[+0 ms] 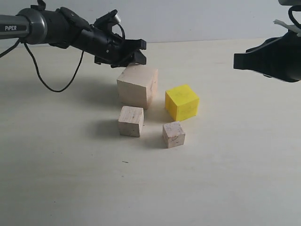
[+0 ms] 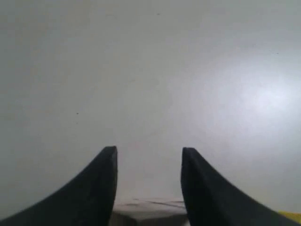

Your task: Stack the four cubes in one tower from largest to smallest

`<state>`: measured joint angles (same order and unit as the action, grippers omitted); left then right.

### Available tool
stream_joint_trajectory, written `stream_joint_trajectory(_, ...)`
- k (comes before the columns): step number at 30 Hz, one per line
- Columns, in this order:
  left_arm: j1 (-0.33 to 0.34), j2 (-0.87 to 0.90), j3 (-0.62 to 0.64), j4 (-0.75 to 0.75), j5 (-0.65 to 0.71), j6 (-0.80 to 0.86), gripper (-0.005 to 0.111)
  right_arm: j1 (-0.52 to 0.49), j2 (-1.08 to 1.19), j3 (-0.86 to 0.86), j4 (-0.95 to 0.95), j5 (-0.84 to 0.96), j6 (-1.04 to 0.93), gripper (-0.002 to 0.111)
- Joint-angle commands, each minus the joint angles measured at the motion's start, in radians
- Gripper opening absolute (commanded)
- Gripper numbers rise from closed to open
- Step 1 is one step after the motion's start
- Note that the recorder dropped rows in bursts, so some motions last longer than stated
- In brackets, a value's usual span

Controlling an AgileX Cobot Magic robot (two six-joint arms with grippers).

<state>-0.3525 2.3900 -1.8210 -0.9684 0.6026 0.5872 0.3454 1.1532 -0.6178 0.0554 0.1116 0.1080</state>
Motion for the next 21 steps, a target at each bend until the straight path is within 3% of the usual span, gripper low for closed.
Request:
stream_joint_trajectory(1,-0.001,0.000,-0.008,0.072,0.032,-0.053,0.043,0.003,0.001,-0.009,-0.002,-0.017,0.002,0.000)
stream_joint_trajectory(8,-0.001,-0.006,-0.008,0.075,0.107,-0.058,0.043,0.003,0.001,-0.009,-0.002,-0.017,0.002,0.000)
stream_joint_trajectory(21,-0.001,-0.061,-0.008,0.192,0.238,-0.226,0.043,0.003,0.001,-0.009,-0.002,-0.017,0.002,0.000)
